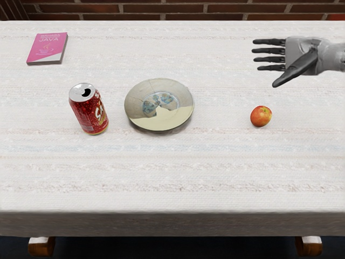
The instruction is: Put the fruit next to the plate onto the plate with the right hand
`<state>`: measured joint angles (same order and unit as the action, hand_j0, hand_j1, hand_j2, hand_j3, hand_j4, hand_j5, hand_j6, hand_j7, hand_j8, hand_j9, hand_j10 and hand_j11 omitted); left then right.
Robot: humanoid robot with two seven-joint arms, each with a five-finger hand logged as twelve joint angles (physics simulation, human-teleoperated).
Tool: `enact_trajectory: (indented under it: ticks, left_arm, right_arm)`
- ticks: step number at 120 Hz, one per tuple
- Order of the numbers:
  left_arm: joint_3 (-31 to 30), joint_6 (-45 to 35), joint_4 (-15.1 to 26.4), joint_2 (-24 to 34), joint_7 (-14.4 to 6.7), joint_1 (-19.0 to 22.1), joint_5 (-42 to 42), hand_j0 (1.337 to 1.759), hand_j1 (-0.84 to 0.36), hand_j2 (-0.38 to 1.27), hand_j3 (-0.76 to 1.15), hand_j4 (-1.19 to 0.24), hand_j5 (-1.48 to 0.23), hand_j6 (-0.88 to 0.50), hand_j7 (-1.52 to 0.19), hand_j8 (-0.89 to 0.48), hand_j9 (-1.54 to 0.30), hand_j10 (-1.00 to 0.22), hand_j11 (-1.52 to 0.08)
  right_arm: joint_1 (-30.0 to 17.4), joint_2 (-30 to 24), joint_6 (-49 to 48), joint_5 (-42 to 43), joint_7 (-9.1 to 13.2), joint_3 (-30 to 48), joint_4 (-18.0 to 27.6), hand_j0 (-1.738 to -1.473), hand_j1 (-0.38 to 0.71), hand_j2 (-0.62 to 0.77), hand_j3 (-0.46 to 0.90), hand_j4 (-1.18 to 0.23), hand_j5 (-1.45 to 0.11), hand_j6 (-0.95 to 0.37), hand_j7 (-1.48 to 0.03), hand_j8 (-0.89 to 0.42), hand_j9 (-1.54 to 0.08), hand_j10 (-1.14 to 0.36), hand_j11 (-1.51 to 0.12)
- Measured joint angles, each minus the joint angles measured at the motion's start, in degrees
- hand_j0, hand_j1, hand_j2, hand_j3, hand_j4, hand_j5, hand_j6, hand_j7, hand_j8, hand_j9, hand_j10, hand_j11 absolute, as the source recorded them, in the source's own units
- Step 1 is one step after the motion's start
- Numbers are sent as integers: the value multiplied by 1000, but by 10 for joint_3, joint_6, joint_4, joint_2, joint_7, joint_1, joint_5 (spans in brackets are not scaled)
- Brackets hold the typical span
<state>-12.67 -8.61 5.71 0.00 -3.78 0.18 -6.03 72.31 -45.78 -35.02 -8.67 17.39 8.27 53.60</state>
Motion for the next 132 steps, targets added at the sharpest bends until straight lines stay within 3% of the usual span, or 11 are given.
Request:
enact_trajectory:
  ticks: [25, 40, 48, 65, 89, 108, 132]
  left_arm:
    - [0, 0, 0, 0, 0, 0, 0, 1658, 53, 50, 0, -248, -321, -248, -321, -248, -321, -247, -321]
    - [0, 0, 0, 0, 0, 0, 0, 1658, 53, 50, 0, -248, -321, -248, -321, -248, -321, -248, -321]
    - [0, 0, 0, 0, 0, 0, 0, 1658, 53, 50, 0, -248, -321, -248, -321, -248, -321, -248, -321]
    - [0, 0, 0, 0, 0, 0, 0, 1658, 53, 50, 0, -248, -321, -248, -321, -248, -321, -248, -321]
    - [0, 0, 0, 0, 0, 0, 0, 1658, 53, 50, 0, -247, -321, -248, -321, -248, -321, -247, -321]
    - [0, 0, 0, 0, 0, 0, 0, 1658, 53, 50, 0, -247, -321, -248, -321, -248, -321, -247, -321]
    - [0, 0, 0, 0, 0, 0, 0, 1658, 53, 50, 0, -247, -321, -248, -321, -248, -321, -247, -321]
  right_arm:
    - [1, -28, 0, 8, 0, 1, -1, -1658, -318, -5, 0, -26, -34, -25, -34, -25, -34, -26, -34]
    - [21, -50, 0, 86, -1, 13, 11, -1658, -316, -5, 0, -27, -36, -27, -36, -27, -36, -27, -36]
    - [28, -70, 0, 159, -2, 40, 45, -1658, -314, -6, 0, -29, -38, -29, -38, -29, -38, -29, -38]
    - [34, -112, 0, 295, -5, 69, 166, -1658, -311, -6, 0, -34, -43, -34, -43, -34, -43, -34, -43]
    - [31, -144, 0, 385, -1, 73, 276, -1658, -305, -7, 0, -41, -50, -42, -50, -42, -50, -41, -50]
    - [19, -145, 0, 448, -1, 65, 332, -1658, -250, -16, 0, -88, -109, -90, -109, -89, -109, -87, -109]
    - [2, -119, 87, 516, -1, 63, 348, -1658, -157, -31, 0, -168, -211, -170, -211, -168, -211, -167, -211]
